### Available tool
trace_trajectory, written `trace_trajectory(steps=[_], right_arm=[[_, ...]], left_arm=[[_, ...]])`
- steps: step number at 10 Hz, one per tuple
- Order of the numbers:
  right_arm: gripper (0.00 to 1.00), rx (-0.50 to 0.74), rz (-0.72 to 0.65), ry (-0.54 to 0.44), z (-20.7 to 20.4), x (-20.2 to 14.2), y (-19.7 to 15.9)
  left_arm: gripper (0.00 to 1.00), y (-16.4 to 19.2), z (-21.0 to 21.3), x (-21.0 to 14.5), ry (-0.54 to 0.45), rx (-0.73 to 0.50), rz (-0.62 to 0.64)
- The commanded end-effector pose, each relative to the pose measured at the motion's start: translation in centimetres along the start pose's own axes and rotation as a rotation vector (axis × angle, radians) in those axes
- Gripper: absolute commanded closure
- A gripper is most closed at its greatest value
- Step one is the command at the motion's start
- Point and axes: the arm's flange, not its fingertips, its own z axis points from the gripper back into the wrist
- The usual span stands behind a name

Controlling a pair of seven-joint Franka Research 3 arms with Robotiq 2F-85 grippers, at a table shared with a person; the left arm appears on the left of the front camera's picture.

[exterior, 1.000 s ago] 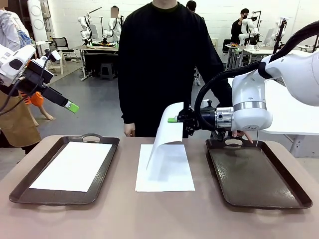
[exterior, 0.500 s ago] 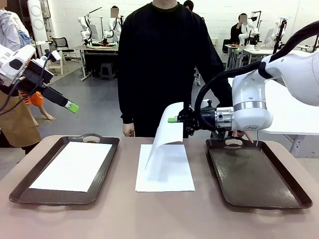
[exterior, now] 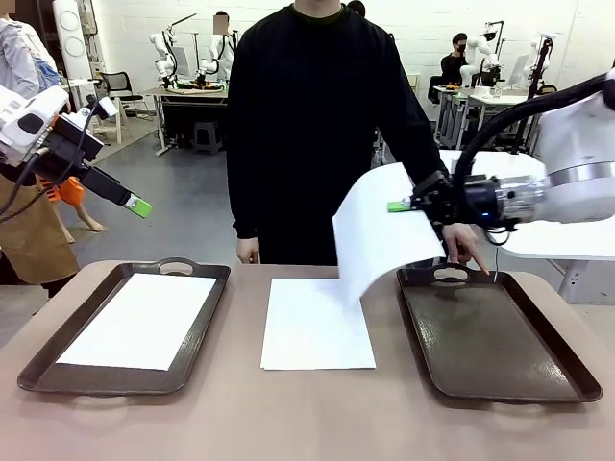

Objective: Sort the A4 documents.
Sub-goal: Place the A4 Paper in the designated Handle tray.

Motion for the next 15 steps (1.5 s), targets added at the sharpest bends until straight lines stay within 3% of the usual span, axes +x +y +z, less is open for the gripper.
trace_trajectory(steps=[1,5,10,15], right_arm=[[0.99,-0.034,-0.031,0.082,1.6,-1.2,-1.2],[0.99,-0.063,-0.084,0.073,5.4,-2.1,-3.5],[0.99,-0.002,-0.127,0.034,8.5,-2.7,-8.7],[0.99,-0.103,-0.104,0.056,12.9,-2.9,-10.8]], left_arm=[[0.0,-0.1,0.0,0.0,0.004,0.002,-0.006],[0.0,-0.1,0.0,0.0,0.004,0.002,-0.006],[0.0,-0.1,0.0,0.0,0.004,0.002,-0.006],[0.0,-0.1,0.0,0.0,0.004,0.002,-0.006]])
